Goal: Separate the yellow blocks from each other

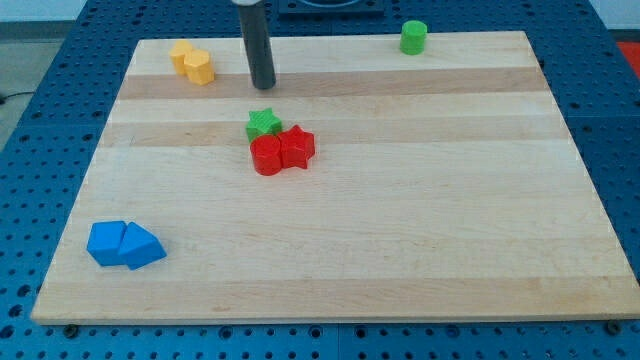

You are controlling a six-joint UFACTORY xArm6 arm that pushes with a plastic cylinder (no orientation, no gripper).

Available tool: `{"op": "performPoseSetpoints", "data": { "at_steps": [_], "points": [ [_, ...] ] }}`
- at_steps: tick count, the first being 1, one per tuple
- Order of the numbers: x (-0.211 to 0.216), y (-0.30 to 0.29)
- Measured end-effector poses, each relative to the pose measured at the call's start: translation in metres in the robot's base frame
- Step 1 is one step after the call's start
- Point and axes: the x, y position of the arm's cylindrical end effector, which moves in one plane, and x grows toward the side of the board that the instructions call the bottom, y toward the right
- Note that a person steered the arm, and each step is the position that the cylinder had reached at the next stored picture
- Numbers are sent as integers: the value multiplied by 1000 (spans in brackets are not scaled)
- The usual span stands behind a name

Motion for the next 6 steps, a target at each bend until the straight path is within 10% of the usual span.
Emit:
{"op": "performPoseSetpoints", "data": {
  "at_steps": [3,6],
  "points": [
    [-45,-125],
    [-37,-66]
  ]
}}
